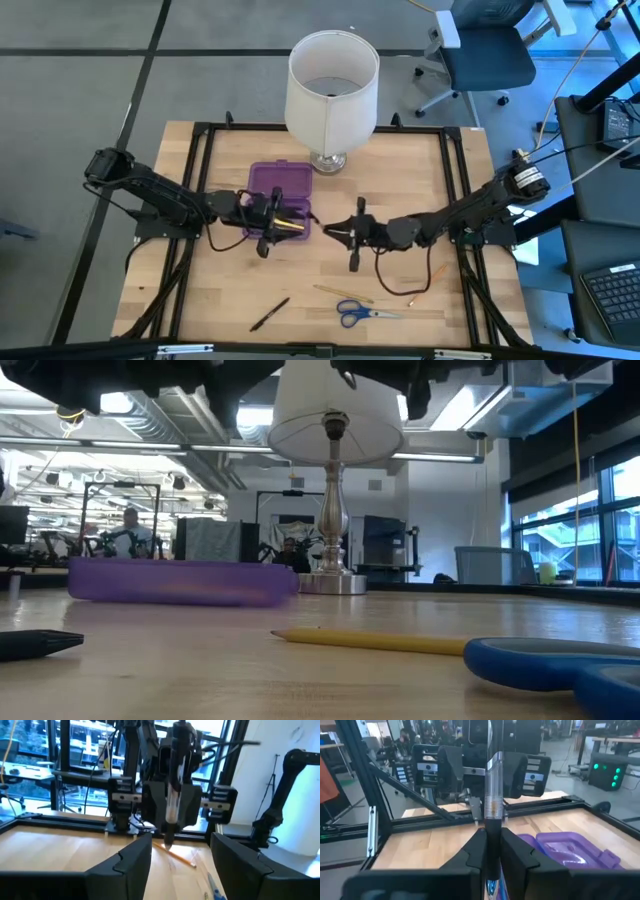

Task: Pick & place school supplies into a supply box
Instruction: Put the black pen into the purple supply box, then put the orange pencil into the purple supply box

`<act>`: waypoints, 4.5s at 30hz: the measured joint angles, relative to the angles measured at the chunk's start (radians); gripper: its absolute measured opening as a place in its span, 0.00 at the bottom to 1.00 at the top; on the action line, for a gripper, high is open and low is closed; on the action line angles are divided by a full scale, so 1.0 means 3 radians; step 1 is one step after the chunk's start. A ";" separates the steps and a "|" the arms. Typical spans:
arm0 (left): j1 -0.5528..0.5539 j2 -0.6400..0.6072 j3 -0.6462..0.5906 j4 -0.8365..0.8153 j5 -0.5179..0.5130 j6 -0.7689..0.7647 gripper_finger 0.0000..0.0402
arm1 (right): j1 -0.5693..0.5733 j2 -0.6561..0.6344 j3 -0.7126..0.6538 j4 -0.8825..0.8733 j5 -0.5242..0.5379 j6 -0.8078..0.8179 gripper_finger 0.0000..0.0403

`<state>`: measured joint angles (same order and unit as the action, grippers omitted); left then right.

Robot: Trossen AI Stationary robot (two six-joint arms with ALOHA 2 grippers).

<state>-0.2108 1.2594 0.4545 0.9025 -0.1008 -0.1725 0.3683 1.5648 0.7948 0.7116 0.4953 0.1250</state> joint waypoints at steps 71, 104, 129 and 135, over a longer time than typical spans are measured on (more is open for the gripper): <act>0.0545 -0.0031 0.0963 -0.3770 0.0039 -0.0256 0.08 | 0.0210 -0.0385 0.0385 -0.2948 -0.1317 0.0922 0.46; 0.0820 0.1326 0.1999 -0.5525 0.0410 0.0158 0.12 | 0.0415 -0.0377 0.0384 -0.4235 -0.1988 0.1866 0.45; 0.0818 0.1338 0.1999 -0.5543 0.0577 0.0156 0.16 | 0.0642 -0.0375 0.0383 -0.4412 -0.1795 0.1940 0.40; 0.0819 0.1285 0.2028 -0.5542 0.0576 0.0267 0.15 | 0.0755 -0.0376 0.0383 -0.4622 -0.2126 0.1543 0.40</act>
<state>0.0349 1.6449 1.0629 -0.7601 0.0719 -0.0925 0.5948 1.4521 0.9096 -0.6752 -0.1424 0.5878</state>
